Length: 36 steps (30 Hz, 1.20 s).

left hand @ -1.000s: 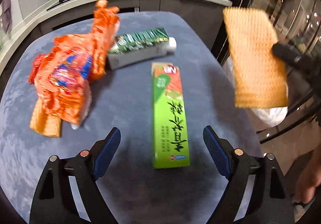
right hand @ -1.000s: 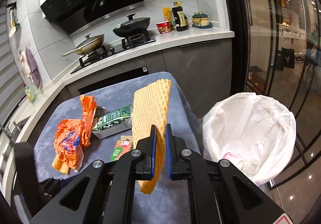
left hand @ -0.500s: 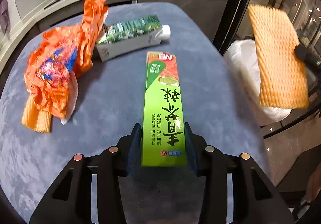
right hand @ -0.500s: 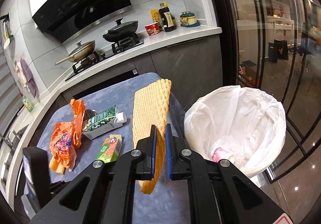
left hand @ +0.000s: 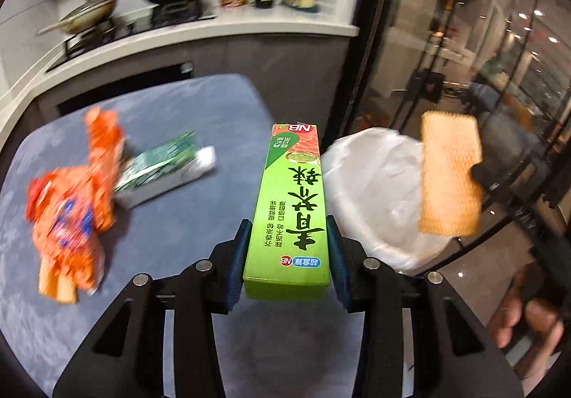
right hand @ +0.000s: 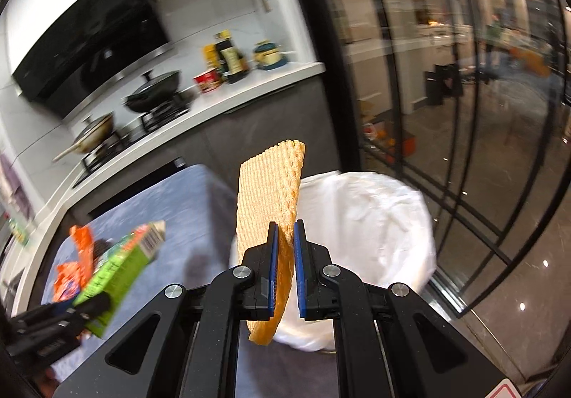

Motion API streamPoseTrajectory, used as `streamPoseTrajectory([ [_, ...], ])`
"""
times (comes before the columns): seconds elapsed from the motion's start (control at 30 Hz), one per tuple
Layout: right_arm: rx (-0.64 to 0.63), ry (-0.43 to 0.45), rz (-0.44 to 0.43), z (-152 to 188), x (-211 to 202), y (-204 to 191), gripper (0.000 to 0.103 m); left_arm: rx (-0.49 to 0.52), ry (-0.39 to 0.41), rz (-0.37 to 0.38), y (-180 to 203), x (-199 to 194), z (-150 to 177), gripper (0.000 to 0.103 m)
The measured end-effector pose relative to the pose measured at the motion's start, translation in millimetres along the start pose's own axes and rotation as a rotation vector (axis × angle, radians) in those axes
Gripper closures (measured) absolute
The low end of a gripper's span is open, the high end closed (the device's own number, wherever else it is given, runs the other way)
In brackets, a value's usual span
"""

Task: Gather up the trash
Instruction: 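Carry both items over the bin and open both tools to drop them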

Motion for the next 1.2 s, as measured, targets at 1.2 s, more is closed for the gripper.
streamPoseTrajectory([
  [1.2,0.048,0.019,0.073,-25.5,27.8,51.6,0.065,0.133,0.009,0.039,103.0,53.5,-56.3,0.043],
])
Point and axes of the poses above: each gripper's, at about its wrist camera, not at the fingertips, and x roughly the way its jaws point, y to its right, z to its underside, the point moved 1 cm from there along x, roughly the way its jaws point, and after that the axes turned 4 degrees about x, right-handed, at the moved point
